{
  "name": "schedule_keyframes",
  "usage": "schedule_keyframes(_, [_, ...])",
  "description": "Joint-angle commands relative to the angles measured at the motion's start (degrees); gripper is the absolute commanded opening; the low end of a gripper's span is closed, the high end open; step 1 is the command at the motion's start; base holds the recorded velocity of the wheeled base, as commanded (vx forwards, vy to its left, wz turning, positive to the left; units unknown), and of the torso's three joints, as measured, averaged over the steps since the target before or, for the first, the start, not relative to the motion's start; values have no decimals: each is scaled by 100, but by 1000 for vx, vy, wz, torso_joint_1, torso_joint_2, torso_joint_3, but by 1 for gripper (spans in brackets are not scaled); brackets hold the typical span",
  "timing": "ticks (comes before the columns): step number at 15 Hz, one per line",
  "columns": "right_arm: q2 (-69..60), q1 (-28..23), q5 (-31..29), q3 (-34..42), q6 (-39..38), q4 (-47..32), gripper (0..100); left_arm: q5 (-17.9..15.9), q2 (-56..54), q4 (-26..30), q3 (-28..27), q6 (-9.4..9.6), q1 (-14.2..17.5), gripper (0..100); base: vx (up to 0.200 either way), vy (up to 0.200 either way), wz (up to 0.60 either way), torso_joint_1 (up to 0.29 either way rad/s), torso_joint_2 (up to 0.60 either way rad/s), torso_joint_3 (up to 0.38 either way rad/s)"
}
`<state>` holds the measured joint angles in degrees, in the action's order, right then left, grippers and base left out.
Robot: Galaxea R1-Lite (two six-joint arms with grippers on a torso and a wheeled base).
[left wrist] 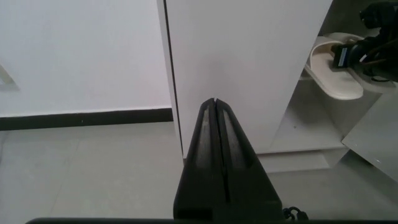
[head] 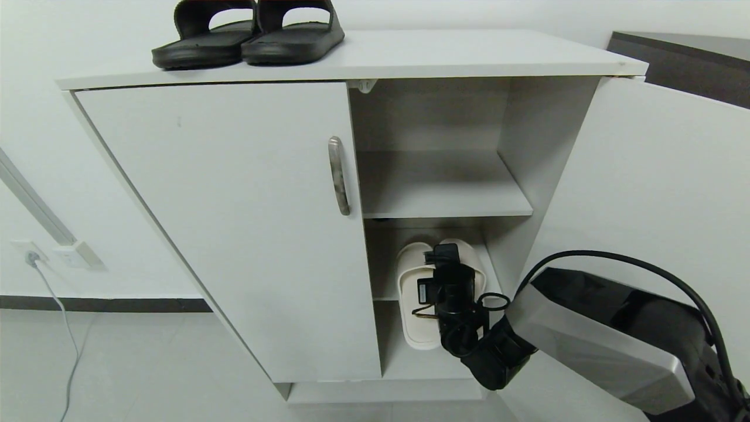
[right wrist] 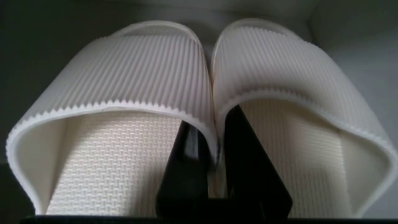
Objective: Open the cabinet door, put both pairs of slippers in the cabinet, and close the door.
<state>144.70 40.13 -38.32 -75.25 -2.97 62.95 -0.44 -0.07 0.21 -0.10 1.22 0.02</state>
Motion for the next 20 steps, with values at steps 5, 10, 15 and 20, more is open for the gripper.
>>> schedule_keyframes(5, [427,-269,272,-1273,-28,-776,0,0,7,-3,1,-8,6,0,0,0,0,0,0,0])
schedule_keyframes(10, [788,-489,281,-2310,-28,-1365,0,9,7,-3,1,-8,6,0,0,0,0,0,0,0])
schedule_keyframes(15, [1086,-577,316,-2986,-37,-1681,0,18,7,-3,1,-16,6,0,0,0,0,0,0,0])
schedule_keyframes(20, [1104,-585,360,-2986,-28,-1707,0,18,7,-3,1,-16,6,0,0,0,0,0,0,0])
